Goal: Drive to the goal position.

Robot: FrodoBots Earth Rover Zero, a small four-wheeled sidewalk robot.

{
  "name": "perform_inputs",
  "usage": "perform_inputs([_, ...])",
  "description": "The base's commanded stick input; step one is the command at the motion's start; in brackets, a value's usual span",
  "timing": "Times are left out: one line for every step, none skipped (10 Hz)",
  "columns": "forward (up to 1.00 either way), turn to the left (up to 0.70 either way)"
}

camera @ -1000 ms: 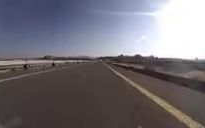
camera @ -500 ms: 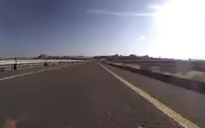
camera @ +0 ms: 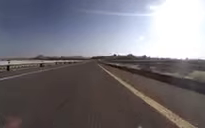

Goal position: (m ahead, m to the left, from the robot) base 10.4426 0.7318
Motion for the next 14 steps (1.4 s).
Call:
perform_inputs([0.70, 0.00])
perform_inputs([0.70, 0.00])
perform_inputs([0.70, 0.00])
perform_inputs([0.70, 0.00])
perform_inputs([0.70, 0.00])
perform_inputs([0.70, 0.00])
perform_inputs([0.70, 0.00])
perform_inputs([0.70, 0.12])
perform_inputs([0.70, 0.28])
perform_inputs([0.70, 0.00])
perform_inputs([0.70, 0.00])
perform_inputs([0.70, 0.00])
perform_inputs([0.70, 0.00])
perform_inputs([0.70, 0.00])
